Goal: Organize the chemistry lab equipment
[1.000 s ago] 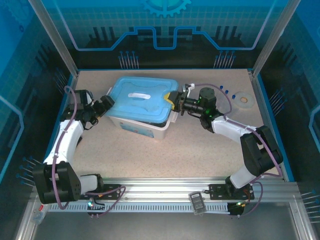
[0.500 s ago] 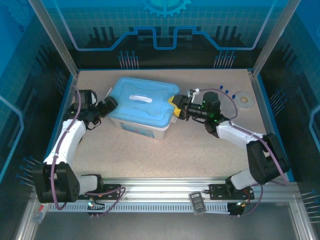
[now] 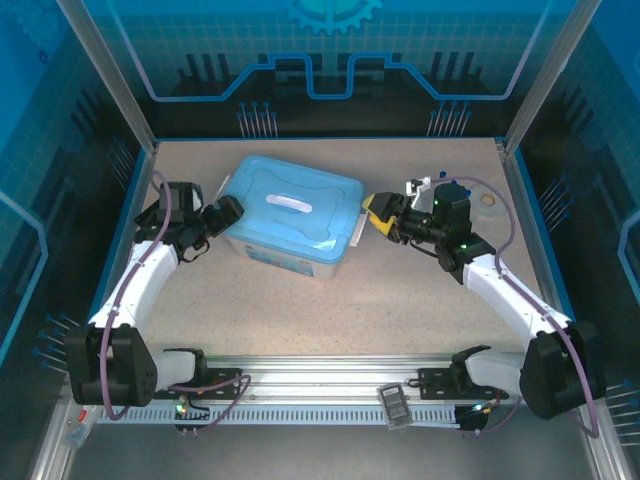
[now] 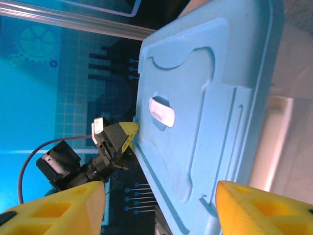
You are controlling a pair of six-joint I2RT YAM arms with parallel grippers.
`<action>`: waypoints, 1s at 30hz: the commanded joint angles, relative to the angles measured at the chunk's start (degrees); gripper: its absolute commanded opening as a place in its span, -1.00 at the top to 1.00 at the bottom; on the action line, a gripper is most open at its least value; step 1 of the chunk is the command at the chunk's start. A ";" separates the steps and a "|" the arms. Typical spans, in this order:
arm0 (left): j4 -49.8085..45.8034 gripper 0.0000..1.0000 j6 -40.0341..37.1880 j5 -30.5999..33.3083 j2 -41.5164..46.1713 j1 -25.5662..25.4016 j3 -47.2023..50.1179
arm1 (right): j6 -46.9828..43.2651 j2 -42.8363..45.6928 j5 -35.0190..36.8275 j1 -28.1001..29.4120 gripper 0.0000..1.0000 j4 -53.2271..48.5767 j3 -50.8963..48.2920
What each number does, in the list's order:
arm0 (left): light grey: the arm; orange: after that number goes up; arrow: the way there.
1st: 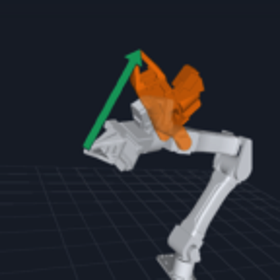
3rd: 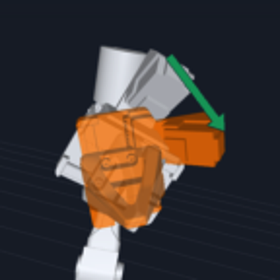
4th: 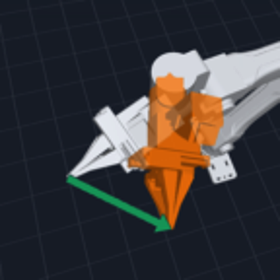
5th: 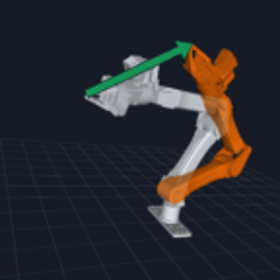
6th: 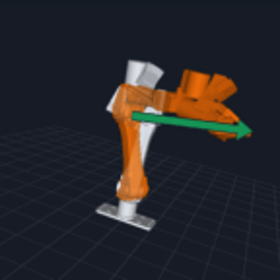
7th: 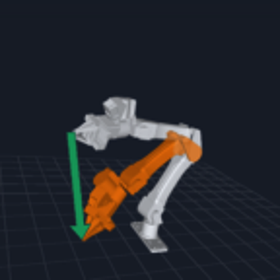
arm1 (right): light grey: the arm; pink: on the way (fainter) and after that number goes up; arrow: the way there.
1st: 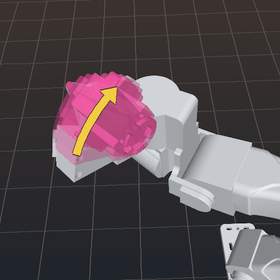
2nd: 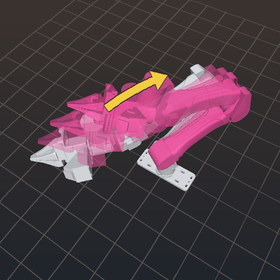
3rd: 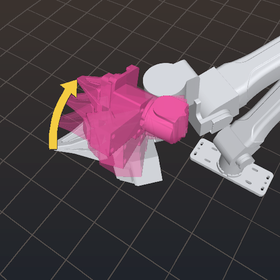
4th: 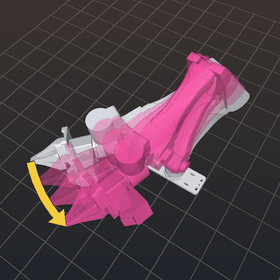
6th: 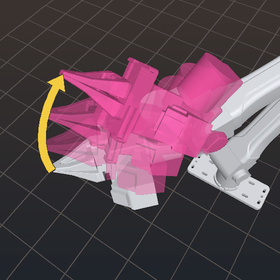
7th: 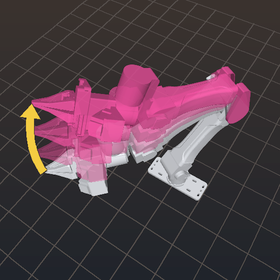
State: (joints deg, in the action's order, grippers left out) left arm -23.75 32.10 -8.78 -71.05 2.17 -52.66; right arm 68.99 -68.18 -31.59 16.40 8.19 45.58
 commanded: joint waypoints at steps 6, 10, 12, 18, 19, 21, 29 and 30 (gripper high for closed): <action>-4.20 -0.94 -0.19 0.43 0.24 -1.47 3.77 | -4.54 0.59 1.51 -0.92 -0.26 -5.09 -2.17; -3.81 -0.94 0.22 0.51 1.03 -1.98 4.73 | -6.11 0.64 2.88 -0.86 -0.29 -6.26 -2.56; -3.29 -0.94 0.59 0.58 1.80 -2.08 5.57 | -6.24 0.47 3.12 -0.85 -0.33 -6.17 -2.91; -2.38 -0.93 2.32 1.37 5.58 -2.33 8.39 | -6.71 -0.92 2.72 -0.39 -0.49 -5.35 -3.27; -2.36 -0.93 2.60 1.54 6.39 -2.43 8.88 | -7.09 -0.94 2.93 -0.30 -0.51 -5.81 -3.14; -2.68 -0.92 2.96 1.90 7.85 -2.53 9.45 | -7.54 -0.83 3.87 -0.08 -0.56 -6.42 -3.04; -4.28 -0.92 4.46 1.83 12.77 -2.96 11.24 | -8.04 -2.90 4.18 1.22 -0.62 -5.38 -2.80; -4.33 -0.92 4.76 1.77 13.43 -3.13 11.56 | -8.00 -3.17 4.18 1.30 -0.62 -5.13 -2.93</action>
State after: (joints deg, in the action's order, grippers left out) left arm -21.71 36.18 -7.25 -59.11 -0.16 -43.16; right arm 62.04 -70.70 -27.79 16.97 2.96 43.05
